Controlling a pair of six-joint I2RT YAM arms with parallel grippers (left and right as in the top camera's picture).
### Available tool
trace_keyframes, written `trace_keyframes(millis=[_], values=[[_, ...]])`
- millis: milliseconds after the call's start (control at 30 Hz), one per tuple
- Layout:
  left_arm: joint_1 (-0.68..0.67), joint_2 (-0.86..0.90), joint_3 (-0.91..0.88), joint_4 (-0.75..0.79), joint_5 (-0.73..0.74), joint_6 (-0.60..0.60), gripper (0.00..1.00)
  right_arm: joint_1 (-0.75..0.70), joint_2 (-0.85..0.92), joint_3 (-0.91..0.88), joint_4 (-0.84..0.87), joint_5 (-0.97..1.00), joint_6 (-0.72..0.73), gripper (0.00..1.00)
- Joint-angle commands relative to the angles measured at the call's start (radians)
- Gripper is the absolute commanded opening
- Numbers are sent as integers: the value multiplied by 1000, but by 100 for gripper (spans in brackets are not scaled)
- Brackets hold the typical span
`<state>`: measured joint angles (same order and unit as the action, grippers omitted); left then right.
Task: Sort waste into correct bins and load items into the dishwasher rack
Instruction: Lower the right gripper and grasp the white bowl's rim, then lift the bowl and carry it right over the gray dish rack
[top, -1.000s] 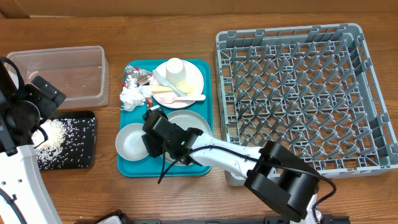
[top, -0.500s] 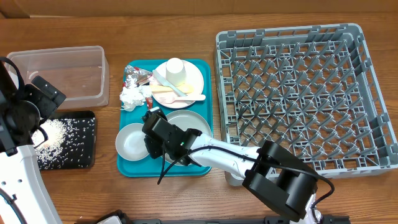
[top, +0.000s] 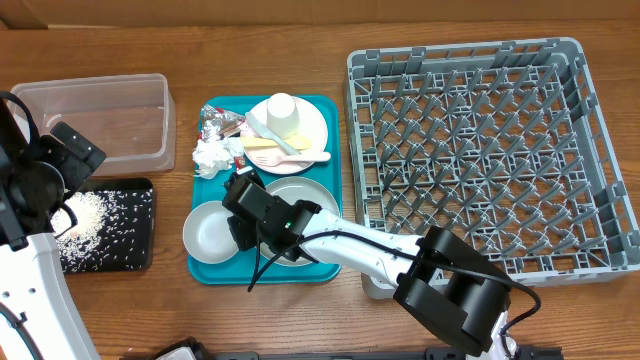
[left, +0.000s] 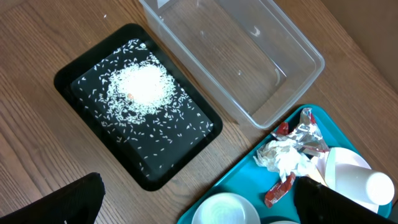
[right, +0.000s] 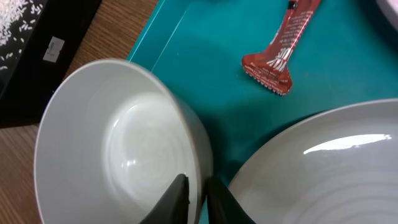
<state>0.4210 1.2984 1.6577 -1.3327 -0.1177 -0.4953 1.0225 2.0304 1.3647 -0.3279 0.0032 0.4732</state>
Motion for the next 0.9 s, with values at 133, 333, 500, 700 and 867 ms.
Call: trace_keyframes(millis=[133, 333, 500, 700, 867], values=[[4, 4, 17, -2, -21, -6, 100, 3, 4, 30, 4, -4, 3, 6], [4, 4, 17, -2, -21, -6, 100, -3, -19, 32, 3, -5, 3, 4], [4, 4, 17, -1, -21, -6, 100, -29, -82, 32, 3, -4, 3, 4], [4, 4, 17, -1, -21, -6, 100, -122, -195, 32, -41, -4, 3, 4], [4, 4, 17, -1, -20, -6, 100, -257, -319, 32, -94, -4, -11, 4]])
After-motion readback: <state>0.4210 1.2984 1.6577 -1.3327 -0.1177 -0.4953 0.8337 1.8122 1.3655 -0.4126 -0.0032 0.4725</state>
